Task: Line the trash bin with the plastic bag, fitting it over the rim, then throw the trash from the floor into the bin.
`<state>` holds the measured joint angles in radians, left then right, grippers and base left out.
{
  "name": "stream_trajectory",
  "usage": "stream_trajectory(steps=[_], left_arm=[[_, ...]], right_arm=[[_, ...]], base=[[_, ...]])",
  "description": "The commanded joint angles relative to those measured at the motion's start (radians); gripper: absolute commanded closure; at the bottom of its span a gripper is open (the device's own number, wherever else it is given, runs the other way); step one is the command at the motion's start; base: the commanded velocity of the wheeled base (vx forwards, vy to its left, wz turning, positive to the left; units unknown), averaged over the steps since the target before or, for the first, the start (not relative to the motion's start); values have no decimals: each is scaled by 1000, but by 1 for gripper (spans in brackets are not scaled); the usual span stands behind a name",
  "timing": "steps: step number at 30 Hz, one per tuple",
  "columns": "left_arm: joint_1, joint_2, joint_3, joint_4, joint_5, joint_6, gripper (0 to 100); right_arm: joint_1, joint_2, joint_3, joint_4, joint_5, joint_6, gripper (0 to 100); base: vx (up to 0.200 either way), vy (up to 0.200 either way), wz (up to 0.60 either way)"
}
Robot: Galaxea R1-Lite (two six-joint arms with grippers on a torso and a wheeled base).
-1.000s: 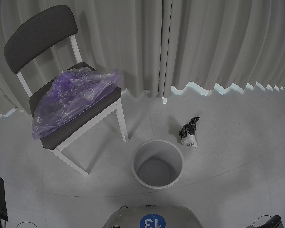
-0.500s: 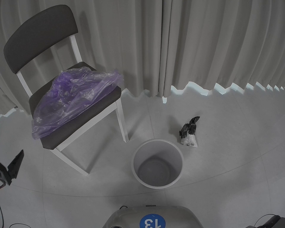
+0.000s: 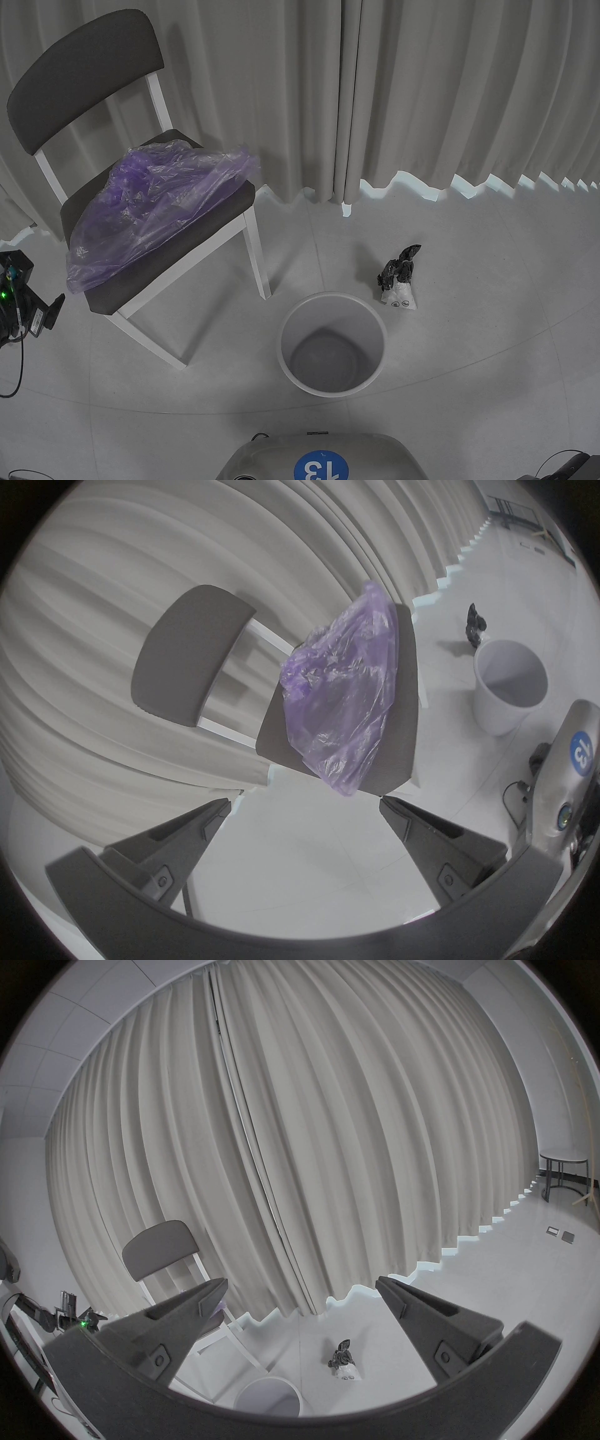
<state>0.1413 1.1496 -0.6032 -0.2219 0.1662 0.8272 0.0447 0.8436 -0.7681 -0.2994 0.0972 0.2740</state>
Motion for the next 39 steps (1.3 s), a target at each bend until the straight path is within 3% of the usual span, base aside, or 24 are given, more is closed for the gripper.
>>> stream_trajectory(steps=[1,6,8,12,39], left_arm=[[3,144,-17,-62,3,44,0],[-38,177,-32,-82,6,59,0],[-108,199,-75,-77,15,61,0],[-140,245,-106,-82,73,61,0],[-163,410,-217,-132,150,89,0]], right_arm=[[0,6,-2,-1,1,-1,0],[0,6,-2,-1,1,-1,0],[0,8,-2,-1,2,-1,0],[0,12,-4,-3,2,-1,0],[-26,32,-10,-4,6,1,0]], base=[[0,0,0],[0,0,0],[0,0,0],[0,0,0],[0,0,0]])
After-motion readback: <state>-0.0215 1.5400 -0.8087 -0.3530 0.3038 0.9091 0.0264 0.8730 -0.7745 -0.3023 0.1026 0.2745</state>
